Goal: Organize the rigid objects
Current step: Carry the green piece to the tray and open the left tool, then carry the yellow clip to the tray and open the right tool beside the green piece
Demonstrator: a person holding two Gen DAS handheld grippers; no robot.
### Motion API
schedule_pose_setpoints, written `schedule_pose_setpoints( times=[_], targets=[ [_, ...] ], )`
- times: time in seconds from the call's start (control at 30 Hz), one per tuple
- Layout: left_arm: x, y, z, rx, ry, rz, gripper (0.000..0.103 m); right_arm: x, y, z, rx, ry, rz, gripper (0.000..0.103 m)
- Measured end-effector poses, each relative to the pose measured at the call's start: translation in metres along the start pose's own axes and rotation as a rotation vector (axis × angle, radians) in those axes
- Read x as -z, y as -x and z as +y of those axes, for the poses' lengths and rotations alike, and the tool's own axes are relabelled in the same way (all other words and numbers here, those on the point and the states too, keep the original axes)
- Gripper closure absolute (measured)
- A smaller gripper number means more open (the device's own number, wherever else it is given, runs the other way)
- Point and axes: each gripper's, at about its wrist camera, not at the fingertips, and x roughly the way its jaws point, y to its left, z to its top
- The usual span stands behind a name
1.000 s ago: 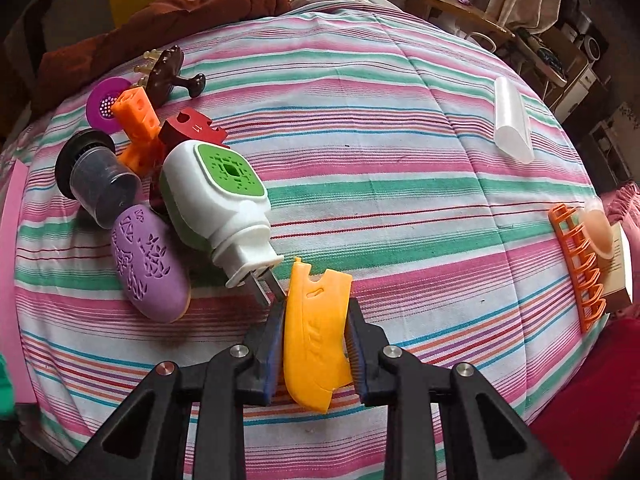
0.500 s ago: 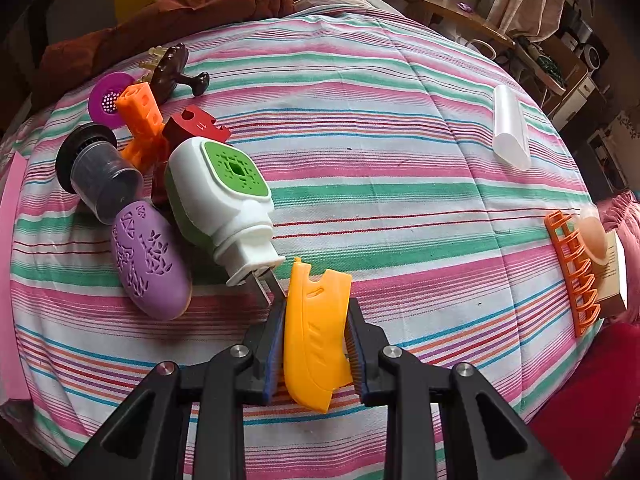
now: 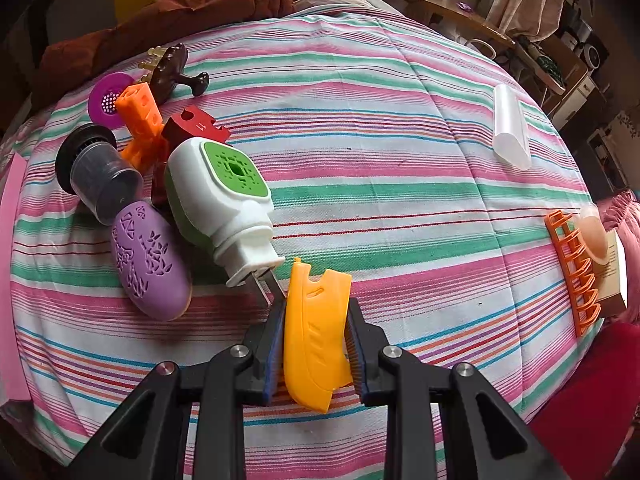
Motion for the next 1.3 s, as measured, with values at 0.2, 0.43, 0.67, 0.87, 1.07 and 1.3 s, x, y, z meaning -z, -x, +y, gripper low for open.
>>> schedule_pose_setpoints(
  times=[0.2,0.43,0.67,0.87,1.07,1.3],
  targets=[
    [0.032,0.045,-0.007,0.002,-0.01,-0.063,0.044,0.009,0.009,0.005,0.007,0.009,-0.001,0.075],
    [0.075,0.076,-0.026,0.048,-0.017,-0.049,0.044,0.01,0.005,0.012,0.01,0.039,0.013,0.075],
    [0.103,0.089,-0.046,0.071,-0.078,-0.047,0.042,0.023,0.017,0.031,-0.08,0.095,0.088,0.076],
    [0.109,0.097,-0.049,0.067,-0.1,-0.068,0.041,0.036,0.028,0.059,-0.135,0.166,0.091,0.076],
    [0.11,0.103,-0.041,0.027,-0.082,-0.086,0.04,0.04,0.035,0.089,-0.165,0.212,0.051,0.076],
    [0.113,0.112,-0.029,0.003,-0.053,-0.1,0.036,0.043,0.041,0.099,-0.169,0.208,-0.002,0.076]
  ],
)
